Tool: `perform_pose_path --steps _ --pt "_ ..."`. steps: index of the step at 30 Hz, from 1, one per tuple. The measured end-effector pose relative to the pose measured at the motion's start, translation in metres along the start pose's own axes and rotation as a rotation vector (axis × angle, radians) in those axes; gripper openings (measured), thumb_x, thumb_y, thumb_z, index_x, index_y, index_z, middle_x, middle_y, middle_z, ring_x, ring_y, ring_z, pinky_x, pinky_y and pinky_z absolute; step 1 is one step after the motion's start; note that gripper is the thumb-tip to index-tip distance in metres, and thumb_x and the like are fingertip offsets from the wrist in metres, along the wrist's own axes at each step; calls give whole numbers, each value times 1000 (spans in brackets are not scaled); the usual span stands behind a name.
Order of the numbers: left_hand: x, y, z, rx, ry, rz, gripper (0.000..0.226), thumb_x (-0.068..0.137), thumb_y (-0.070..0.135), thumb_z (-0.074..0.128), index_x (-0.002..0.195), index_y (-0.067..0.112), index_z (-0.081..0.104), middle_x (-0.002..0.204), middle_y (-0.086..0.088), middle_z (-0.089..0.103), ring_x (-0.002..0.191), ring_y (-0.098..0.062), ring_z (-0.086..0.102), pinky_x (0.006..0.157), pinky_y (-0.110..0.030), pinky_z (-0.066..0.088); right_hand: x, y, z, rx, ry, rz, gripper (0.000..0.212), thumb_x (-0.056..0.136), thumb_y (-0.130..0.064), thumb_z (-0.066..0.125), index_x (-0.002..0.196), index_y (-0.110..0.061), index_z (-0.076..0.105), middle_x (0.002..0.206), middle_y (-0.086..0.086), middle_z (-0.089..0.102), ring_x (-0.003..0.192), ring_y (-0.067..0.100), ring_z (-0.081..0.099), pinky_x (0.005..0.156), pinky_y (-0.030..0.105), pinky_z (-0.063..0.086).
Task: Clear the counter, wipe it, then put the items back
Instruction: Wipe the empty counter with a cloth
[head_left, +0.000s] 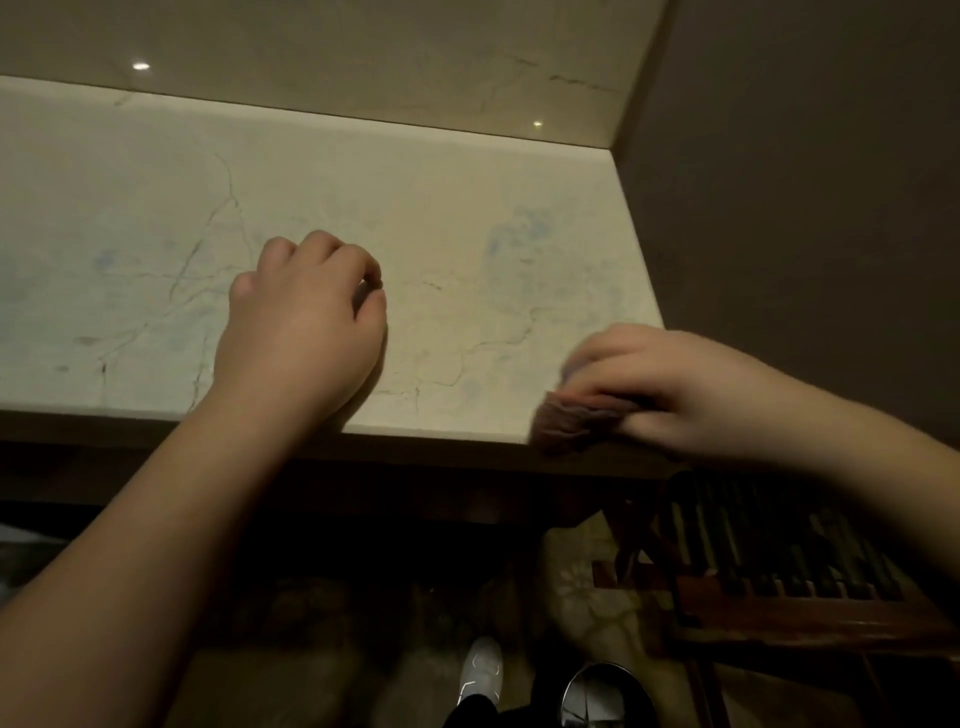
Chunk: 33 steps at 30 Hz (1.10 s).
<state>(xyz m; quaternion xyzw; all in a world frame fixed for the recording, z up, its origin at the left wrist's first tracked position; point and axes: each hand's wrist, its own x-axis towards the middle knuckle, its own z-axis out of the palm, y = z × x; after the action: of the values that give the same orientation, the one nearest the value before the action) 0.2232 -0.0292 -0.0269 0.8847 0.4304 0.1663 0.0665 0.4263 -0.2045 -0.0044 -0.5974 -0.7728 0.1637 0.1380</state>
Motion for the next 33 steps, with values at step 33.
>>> perform_pose_path --steps 33 --pt "1 0 6 -13 26 -28 19 93 21 54 109 18 64 119 -4 58 110 -30 41 90 -50 35 71 119 -44 -76 306 264 16 88 -28 62 96 -15 67 92 -6 56 85 8 49 74 25 38"
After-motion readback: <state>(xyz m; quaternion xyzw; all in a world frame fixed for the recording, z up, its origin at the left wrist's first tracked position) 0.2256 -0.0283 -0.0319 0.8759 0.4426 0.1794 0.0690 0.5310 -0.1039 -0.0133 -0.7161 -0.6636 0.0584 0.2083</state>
